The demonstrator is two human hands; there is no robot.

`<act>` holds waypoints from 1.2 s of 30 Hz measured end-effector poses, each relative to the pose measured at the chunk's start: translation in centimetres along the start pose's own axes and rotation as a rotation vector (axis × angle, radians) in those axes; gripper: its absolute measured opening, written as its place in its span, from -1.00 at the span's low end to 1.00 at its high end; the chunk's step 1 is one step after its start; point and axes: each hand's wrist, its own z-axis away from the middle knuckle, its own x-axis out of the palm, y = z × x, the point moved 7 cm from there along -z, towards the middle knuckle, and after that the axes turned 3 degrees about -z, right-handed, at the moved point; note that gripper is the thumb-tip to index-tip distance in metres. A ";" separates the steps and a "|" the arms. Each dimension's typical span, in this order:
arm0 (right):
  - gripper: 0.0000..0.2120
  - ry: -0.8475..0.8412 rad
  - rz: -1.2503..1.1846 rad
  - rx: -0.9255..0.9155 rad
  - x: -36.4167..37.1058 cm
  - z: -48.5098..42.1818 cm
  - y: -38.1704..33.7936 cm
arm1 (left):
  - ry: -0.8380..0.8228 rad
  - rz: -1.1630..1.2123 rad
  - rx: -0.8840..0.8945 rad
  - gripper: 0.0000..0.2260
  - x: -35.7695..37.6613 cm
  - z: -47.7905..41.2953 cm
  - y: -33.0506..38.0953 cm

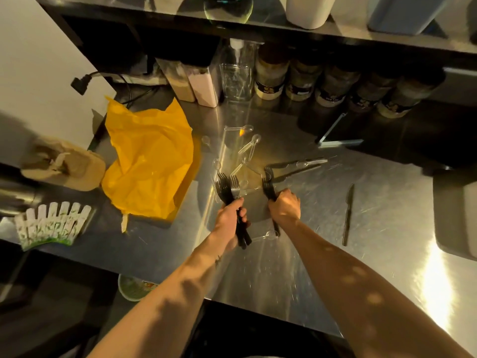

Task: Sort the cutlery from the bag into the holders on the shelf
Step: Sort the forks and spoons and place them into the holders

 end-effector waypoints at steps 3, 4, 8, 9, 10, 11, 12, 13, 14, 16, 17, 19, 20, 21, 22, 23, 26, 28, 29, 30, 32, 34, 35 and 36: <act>-0.68 -0.035 0.017 -0.022 0.1 0.0 0.3 | -0.020 -0.039 0.001 -0.87 0.6 0.1 -0.1; -0.69 -0.035 0.025 -0.045 0.2 0.1 0.3 | -0.028 -0.052 0.005 -0.88 0.9 0.1 0.0; -0.78 -0.013 -0.095 -0.067 -0.2 0.5 0.4 | -0.070 -0.075 0.003 -0.89 1.8 0.6 -0.1; -0.82 -0.016 -0.155 -0.050 -0.4 0.6 0.6 | -0.075 -0.070 -0.003 -0.88 1.8 0.7 -0.3; -0.85 -0.021 -0.207 -0.032 -0.4 0.7 0.9 | -0.078 -0.064 -0.008 -0.87 1.9 0.7 -0.4; -0.88 -0.020 -0.235 -0.024 -0.6 0.9 1.2 | -0.079 -0.056 -0.010 -0.87 2.0 0.8 -0.6; -0.90 -0.013 -0.253 -0.015 -0.7 1.1 1.6 | -0.079 -0.045 -0.009 -0.88 2.0 0.8 -0.7; -0.89 -0.002 -0.274 -0.009 -0.9 1.3 1.9 | -0.077 -0.033 -0.008 -0.89 2.2 0.9 -0.8; -0.89 0.004 -0.302 -0.001 -0.9 1.5 2.3 | -0.075 -0.024 -0.007 -0.88 2.2 1.0 -0.9; -0.90 -0.013 -0.353 -0.004 -0.7 2.0 2.6 | -0.070 -0.011 -0.003 -0.86 2.4 1.1 -0.9; -0.91 -0.028 -0.350 -0.013 -0.6 2.4 2.7 | -0.070 -0.006 -0.002 -0.86 2.5 1.2 -0.9; -0.85 -0.048 -0.283 -0.040 -0.3 2.9 2.9 | -0.068 0.002 -0.004 -0.85 2.5 1.3 -1.0; -0.82 -0.049 -0.239 -0.057 -0.1 3.2 3.1 | -0.065 0.003 -0.007 -0.84 2.5 1.3 -1.1; -0.79 -0.042 -0.195 -0.075 0.1 3.3 3.2 | -0.063 0.003 -0.010 -0.84 2.5 1.3 -1.2; -0.75 -0.032 -0.143 -0.083 0.3 3.5 3.3 | -0.060 0.004 -0.013 -0.85 2.5 1.4 -1.3; -0.71 -0.020 -0.075 -0.085 0.3 3.6 3.2 | -0.057 0.008 -0.015 -0.86 2.4 1.3 -1.4; -0.66 -0.005 0.097 -0.076 0.6 3.7 2.6 | -0.052 0.001 -0.013 -0.88 2.2 1.3 -1.3; -0.67 -0.019 0.124 -0.052 0.9 3.8 2.4 | -0.050 -0.007 -0.017 -0.89 2.1 1.3 -1.4; -0.68 -0.026 0.125 -0.044 0.9 3.8 2.4 | -0.047 -0.003 -0.019 -0.89 2.0 1.3 -1.6; -0.68 -0.033 0.119 -0.043 0.9 3.8 2.4 | -0.041 -0.003 -0.019 -0.90 1.9 1.4 -1.6; -0.69 -0.042 0.095 -0.068 0.9 3.7 2.5 | -0.037 -0.008 -0.016 -0.90 2.0 1.6 -1.6; -0.67 -0.050 0.064 -0.098 0.8 3.6 2.6 | -0.037 -0.016 -0.017 -0.89 2.0 1.6 -1.7; -0.67 -0.048 0.049 -0.105 0.7 3.7 2.6 | -0.038 -0.016 -0.016 -0.89 2.1 1.6 -1.7; -0.66 -0.038 0.036 -0.112 0.5 3.8 2.7 | -0.038 -0.016 -0.012 -0.88 2.2 1.6 -1.6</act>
